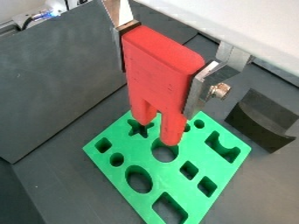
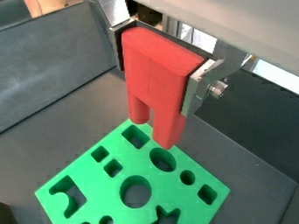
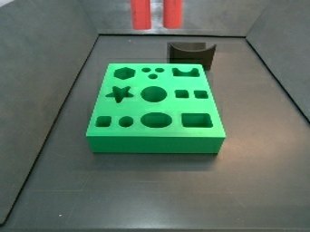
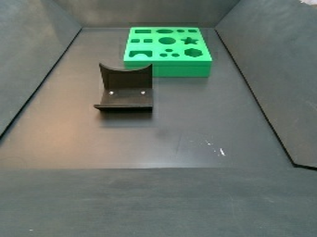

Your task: Insert the square-circle object.

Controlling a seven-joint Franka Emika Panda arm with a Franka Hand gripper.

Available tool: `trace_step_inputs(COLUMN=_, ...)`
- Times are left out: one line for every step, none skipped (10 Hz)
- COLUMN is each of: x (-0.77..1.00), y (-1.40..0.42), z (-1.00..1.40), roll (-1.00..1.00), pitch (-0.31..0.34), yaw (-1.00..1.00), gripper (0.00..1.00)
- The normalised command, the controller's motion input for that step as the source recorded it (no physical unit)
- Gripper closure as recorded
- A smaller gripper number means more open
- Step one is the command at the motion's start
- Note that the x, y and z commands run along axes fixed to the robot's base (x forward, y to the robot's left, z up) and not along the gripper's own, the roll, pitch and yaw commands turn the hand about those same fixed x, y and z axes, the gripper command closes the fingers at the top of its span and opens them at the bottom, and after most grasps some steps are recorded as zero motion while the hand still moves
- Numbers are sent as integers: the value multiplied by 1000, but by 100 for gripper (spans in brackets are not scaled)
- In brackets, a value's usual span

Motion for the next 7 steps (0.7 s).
trace_step_inputs(x=-60, y=-369, z=-1000, roll=64, pitch=-56, yaw=0, gripper=100)
trace_step_inputs(x=-91, y=-360, z=-1000, roll=71, pitch=-76, yaw=0, gripper=100)
trace_step_inputs(x=-143, y=-334, z=-1000, roll=76, pitch=-97, yaw=0, gripper=100)
trace_step_inputs(x=-174, y=-220, z=-1000, roll=67, pitch=-110, yaw=0, gripper=100)
trace_step_inputs(x=-229, y=-86, z=-1000, roll=54, pitch=-116, yaw=0, gripper=100)
trace_step_inputs(x=-606, y=0, z=-980, roll=19, pitch=-150, yaw=0, gripper=100)
trace_step_inputs(x=-774, y=0, z=-920, roll=63, pitch=-157, yaw=0, gripper=100)
